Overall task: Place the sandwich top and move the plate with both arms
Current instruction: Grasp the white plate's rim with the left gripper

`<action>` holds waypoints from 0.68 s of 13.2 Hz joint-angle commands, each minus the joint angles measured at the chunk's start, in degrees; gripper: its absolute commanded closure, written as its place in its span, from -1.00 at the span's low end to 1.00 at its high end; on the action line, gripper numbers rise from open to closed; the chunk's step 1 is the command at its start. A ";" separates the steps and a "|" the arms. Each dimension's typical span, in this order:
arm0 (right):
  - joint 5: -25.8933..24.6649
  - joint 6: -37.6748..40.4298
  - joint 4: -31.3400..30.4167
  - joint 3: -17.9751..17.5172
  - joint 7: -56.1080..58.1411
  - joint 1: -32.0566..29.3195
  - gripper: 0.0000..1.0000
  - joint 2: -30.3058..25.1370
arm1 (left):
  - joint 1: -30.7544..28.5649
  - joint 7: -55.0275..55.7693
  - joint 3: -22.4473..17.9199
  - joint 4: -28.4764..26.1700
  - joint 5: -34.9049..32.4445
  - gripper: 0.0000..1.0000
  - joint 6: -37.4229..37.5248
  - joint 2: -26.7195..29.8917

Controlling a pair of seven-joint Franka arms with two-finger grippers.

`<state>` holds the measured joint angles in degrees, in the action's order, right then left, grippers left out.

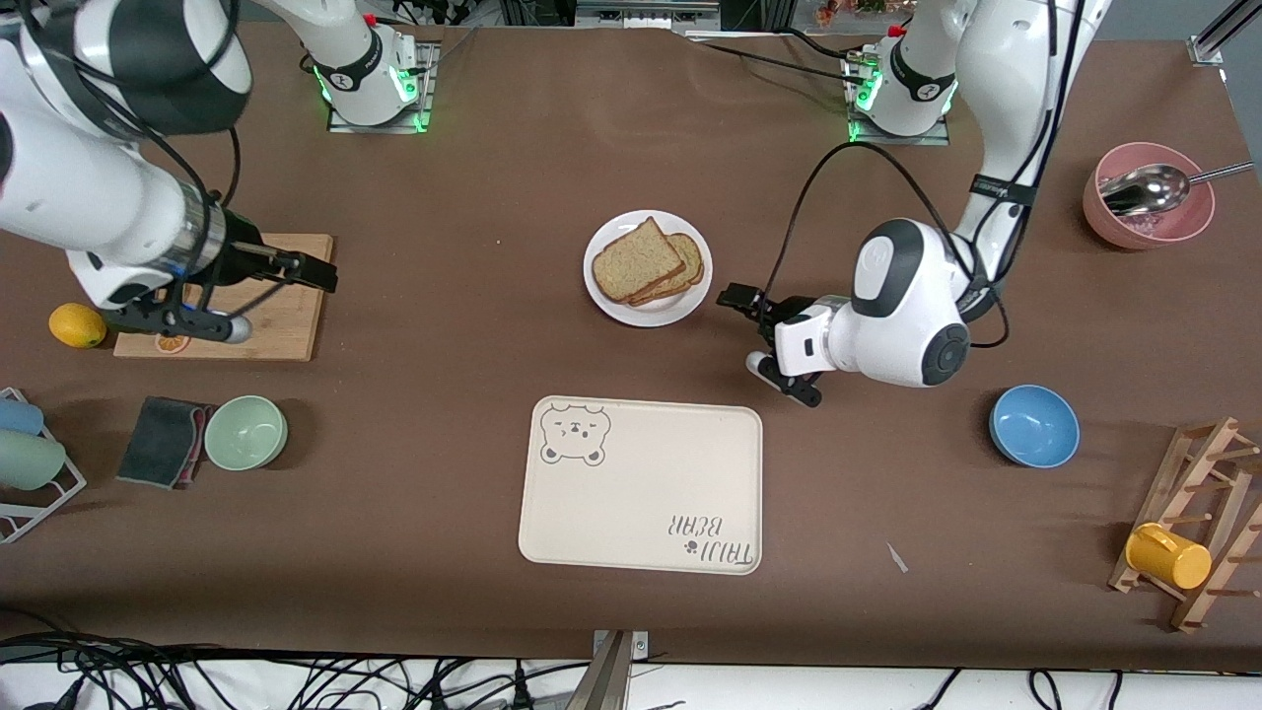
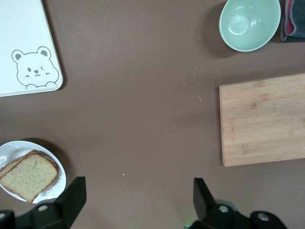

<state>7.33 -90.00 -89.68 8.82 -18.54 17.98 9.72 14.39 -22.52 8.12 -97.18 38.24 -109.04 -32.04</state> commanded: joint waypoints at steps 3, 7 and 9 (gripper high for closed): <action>-11.61 0.88 -1.55 -11.45 3.33 -12.17 -1.00 -3.65 | 0.73 -13.16 0.32 -1.17 9.40 -0.78 -4.33 -4.86; -10.58 2.31 -5.47 -19.44 4.03 -21.57 -1.00 -7.49 | 3.97 -14.48 0.50 -2.75 10.97 -0.45 -10.04 -6.98; -10.41 -3.58 -12.43 -19.20 4.48 -22.19 -1.00 -11.55 | 4.77 -16.40 0.50 -3.19 11.06 -0.28 -11.72 -7.50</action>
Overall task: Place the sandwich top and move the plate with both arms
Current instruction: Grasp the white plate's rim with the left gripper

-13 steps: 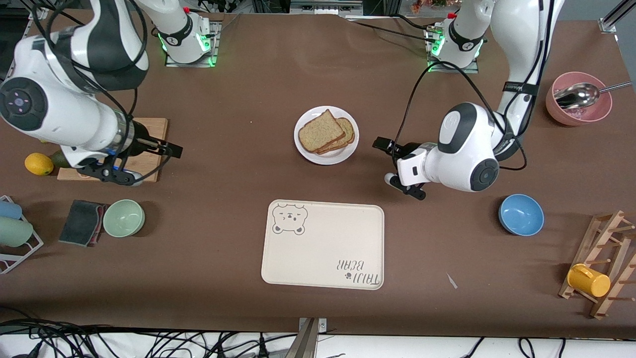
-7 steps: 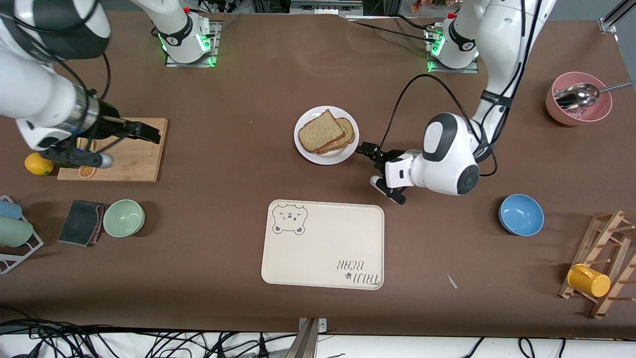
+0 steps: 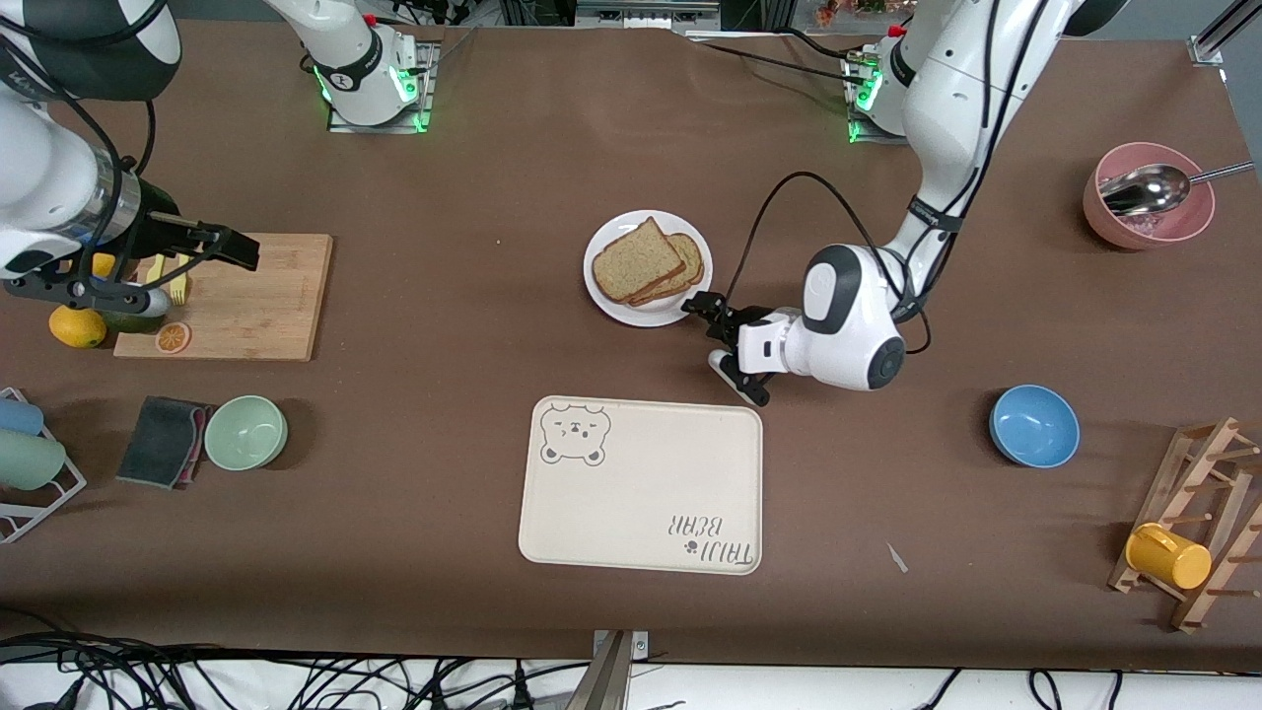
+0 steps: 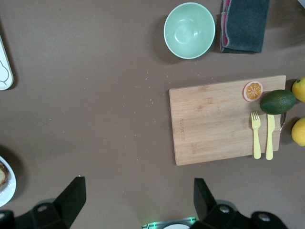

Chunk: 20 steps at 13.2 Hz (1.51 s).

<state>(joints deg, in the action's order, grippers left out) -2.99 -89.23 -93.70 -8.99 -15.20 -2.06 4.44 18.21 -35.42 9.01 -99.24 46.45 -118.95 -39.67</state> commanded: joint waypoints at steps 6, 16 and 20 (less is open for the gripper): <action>6.33 -3.23 -5.96 -1.82 1.76 -5.85 -1.00 -4.61 | 2.61 -6.94 -0.22 -3.85 2.94 0.02 -4.27 -0.41; 3.69 -3.67 -5.79 -1.82 3.60 -5.32 -0.99 -4.44 | 5.08 -8.61 0.22 -5.61 5.14 0.67 -8.23 -0.32; 4.30 -3.93 -5.44 -1.91 3.95 -5.32 -0.99 -4.61 | 4.47 -11.86 0.22 -5.61 5.14 1.00 -7.88 -0.32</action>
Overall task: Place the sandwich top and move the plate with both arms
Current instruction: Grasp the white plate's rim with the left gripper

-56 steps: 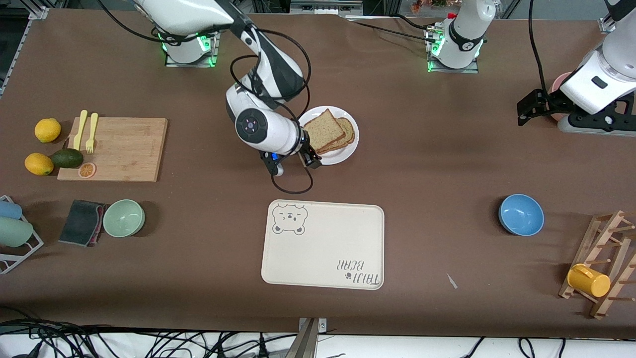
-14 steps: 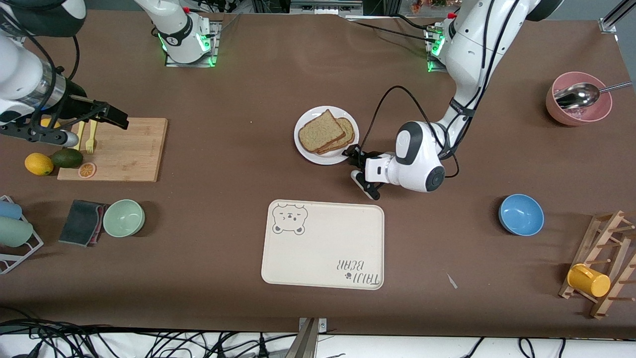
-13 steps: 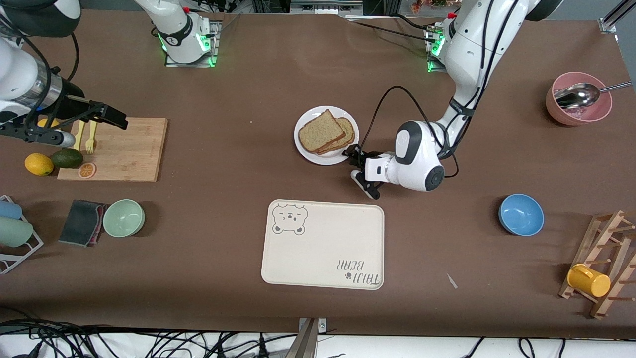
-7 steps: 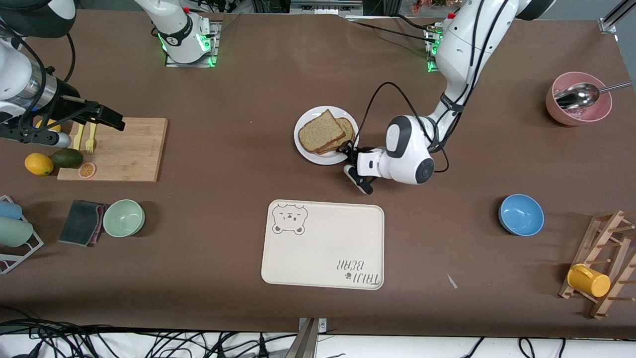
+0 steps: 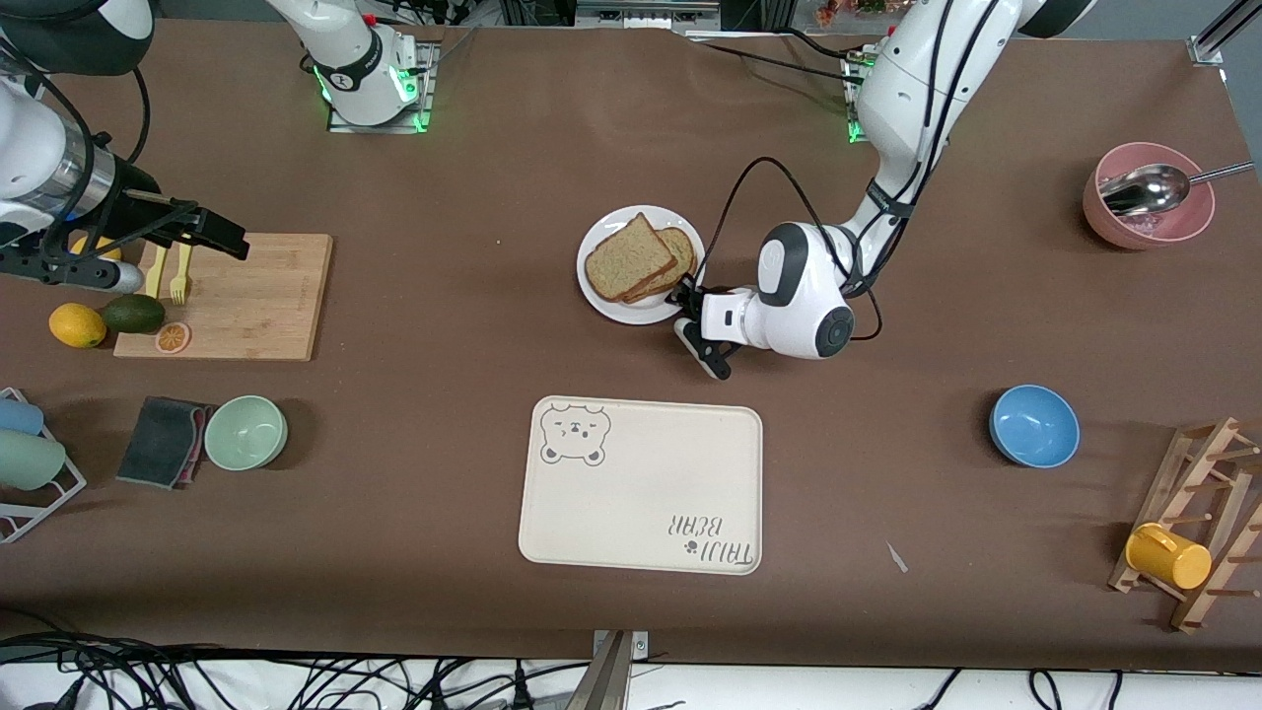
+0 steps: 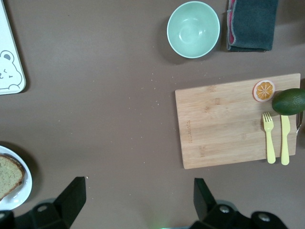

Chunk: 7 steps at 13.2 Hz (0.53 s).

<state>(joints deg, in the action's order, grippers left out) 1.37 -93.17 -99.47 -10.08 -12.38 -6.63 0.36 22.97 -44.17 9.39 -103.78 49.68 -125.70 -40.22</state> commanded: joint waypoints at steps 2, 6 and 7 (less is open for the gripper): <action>0.48 0.36 0.24 -0.73 2.00 -0.75 -0.99 -0.36 | -0.47 -3.20 -0.16 -0.99 1.91 1.00 -1.12 0.23; 0.39 0.01 -0.11 -0.82 2.97 -0.75 -0.99 -0.27 | -2.23 -3.20 -0.07 -0.63 2.17 1.00 -0.25 0.59; 0.39 -0.26 -0.02 -0.73 3.93 -0.75 -0.99 -0.27 | -2.75 -3.20 -0.07 -0.37 3.92 1.00 1.15 0.59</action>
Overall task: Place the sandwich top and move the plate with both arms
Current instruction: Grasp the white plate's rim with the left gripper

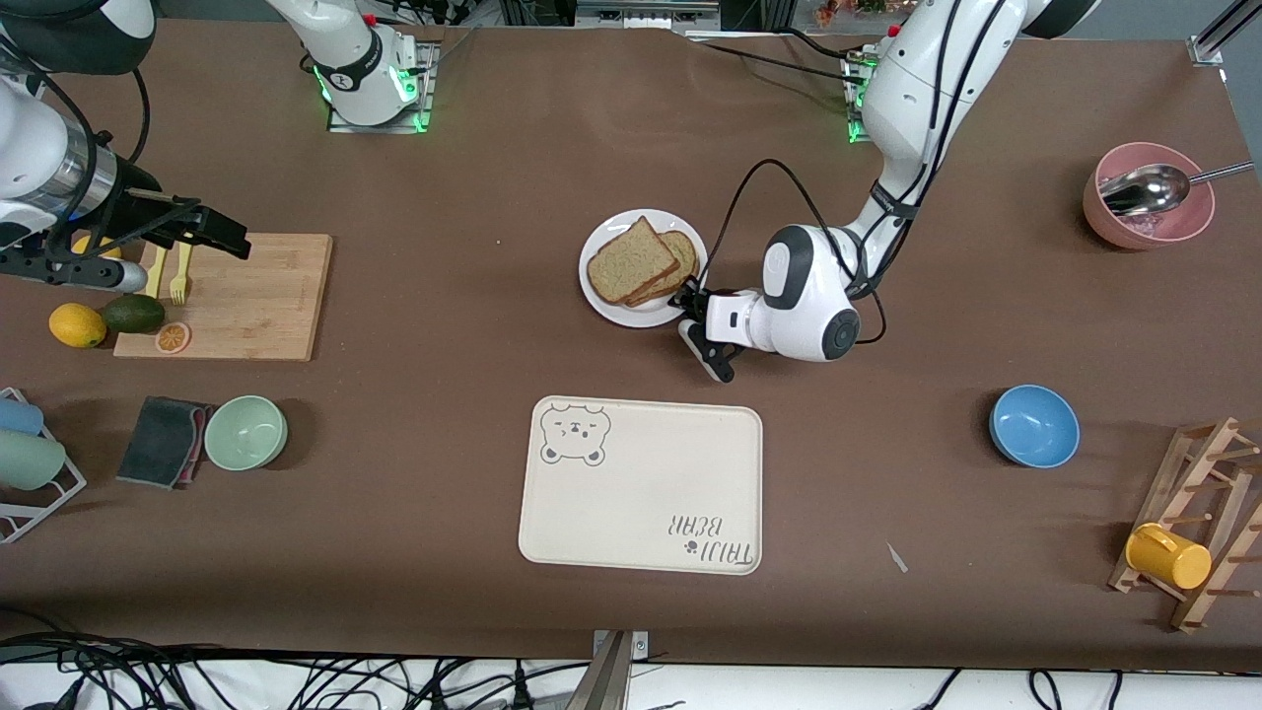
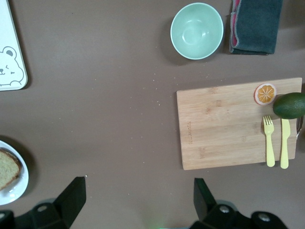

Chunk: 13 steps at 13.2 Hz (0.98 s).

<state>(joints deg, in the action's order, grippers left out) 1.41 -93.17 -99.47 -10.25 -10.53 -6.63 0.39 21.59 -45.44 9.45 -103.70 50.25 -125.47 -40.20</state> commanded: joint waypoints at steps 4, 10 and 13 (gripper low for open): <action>0.35 -1.14 -0.20 -0.56 2.09 -0.75 -0.99 -0.21 | -2.77 -3.51 -0.13 -0.36 8.98 1.00 1.72 0.56; 0.00 -0.61 -0.72 -0.30 2.18 -0.84 -0.99 -0.74 | -3.84 -10.36 -0.13 -0.45 15.85 1.00 3.22 0.30; 0.00 0.97 -0.72 0.84 2.27 -0.92 -0.99 -1.26 | -5.41 -10.45 -0.13 -0.28 16.20 1.00 4.79 0.47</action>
<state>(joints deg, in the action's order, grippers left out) 1.40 -93.36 -99.75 -9.51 -9.61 -6.70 0.38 17.79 -53.47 9.12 -103.76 63.47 -123.32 -40.42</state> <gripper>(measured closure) 0.000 0.921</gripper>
